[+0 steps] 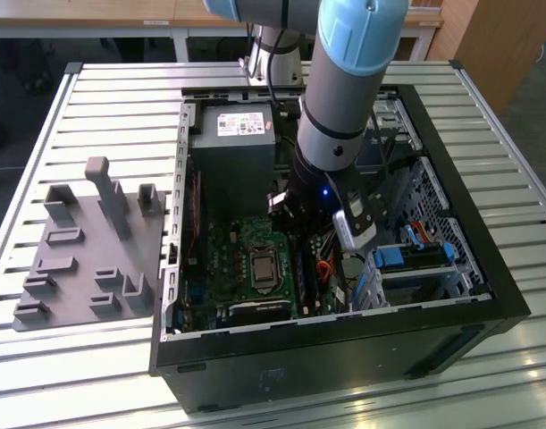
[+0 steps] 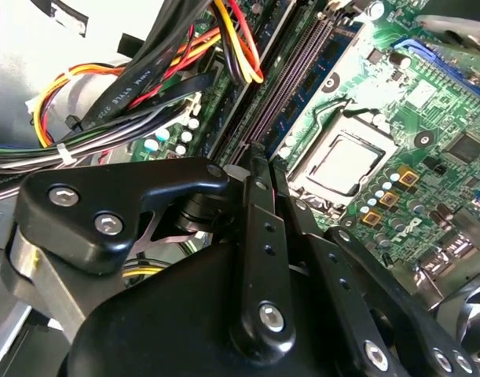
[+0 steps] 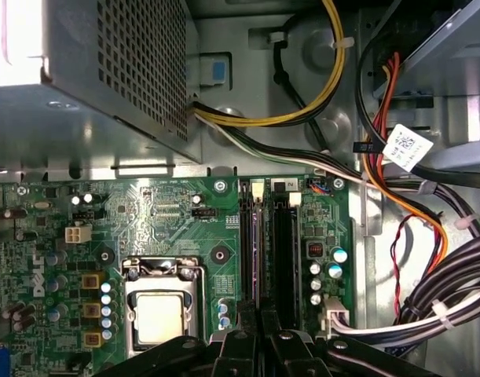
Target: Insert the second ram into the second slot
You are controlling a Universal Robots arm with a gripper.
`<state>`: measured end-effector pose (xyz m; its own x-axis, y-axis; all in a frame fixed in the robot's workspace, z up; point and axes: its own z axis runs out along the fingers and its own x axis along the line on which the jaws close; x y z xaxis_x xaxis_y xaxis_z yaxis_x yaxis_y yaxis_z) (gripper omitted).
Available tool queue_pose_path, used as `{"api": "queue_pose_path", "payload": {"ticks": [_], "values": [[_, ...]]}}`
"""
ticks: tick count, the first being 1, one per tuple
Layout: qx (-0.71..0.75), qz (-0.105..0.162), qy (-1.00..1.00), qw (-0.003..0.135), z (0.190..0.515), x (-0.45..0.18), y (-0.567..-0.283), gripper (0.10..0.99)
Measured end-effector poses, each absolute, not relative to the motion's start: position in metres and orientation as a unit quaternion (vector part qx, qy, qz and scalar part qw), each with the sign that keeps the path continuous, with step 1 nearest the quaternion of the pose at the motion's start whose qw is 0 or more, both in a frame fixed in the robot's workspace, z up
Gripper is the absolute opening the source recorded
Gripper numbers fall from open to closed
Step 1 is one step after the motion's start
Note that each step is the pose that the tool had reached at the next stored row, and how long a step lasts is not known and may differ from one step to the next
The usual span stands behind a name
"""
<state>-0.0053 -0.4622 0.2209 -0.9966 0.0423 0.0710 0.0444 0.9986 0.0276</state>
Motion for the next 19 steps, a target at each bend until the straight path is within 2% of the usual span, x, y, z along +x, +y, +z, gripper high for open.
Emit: {"api": "queue_pose_path", "payload": {"ticks": [19], "values": [[-0.023, -0.015, -0.999, 0.035, 0.2191, -0.005, -0.4622, 0.137]]}}
